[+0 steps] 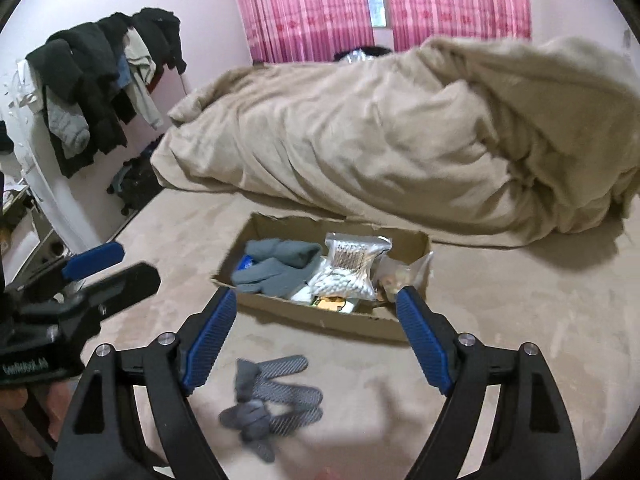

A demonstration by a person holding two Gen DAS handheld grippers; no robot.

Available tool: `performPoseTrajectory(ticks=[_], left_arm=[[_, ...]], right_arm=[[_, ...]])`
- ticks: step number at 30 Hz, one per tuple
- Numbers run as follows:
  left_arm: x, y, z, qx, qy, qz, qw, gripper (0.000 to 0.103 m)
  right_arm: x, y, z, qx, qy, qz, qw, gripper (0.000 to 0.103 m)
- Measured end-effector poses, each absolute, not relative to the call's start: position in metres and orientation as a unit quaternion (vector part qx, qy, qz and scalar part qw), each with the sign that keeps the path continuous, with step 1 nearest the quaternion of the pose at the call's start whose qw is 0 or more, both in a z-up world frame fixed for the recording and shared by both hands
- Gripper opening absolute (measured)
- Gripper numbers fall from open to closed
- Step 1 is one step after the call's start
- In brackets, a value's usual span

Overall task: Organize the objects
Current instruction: 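Grasp the dotted grey gloves with the left tool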

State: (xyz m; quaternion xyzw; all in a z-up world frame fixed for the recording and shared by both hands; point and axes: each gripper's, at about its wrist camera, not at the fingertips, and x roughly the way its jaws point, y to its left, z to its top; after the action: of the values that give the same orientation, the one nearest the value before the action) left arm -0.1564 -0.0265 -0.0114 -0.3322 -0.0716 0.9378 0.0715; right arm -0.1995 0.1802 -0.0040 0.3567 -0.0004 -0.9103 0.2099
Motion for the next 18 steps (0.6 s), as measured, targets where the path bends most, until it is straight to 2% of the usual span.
performPoseTrajectory(ticks=[6, 18], left_arm=[[-0.099, -0.027, 0.015, -0.297, -0.065, 0.951, 0.054, 0.091], [-0.029, -0.034, 0.015, -0.302, -0.059, 0.951, 0.037, 0.091]], right_arm=[[-0.149, 0.183, 0.024, 0.343, -0.003, -0.917, 0.204, 0.085], [-0.071, 0.204, 0.046, 0.324, 0.017, -0.927, 0.187, 0.085]])
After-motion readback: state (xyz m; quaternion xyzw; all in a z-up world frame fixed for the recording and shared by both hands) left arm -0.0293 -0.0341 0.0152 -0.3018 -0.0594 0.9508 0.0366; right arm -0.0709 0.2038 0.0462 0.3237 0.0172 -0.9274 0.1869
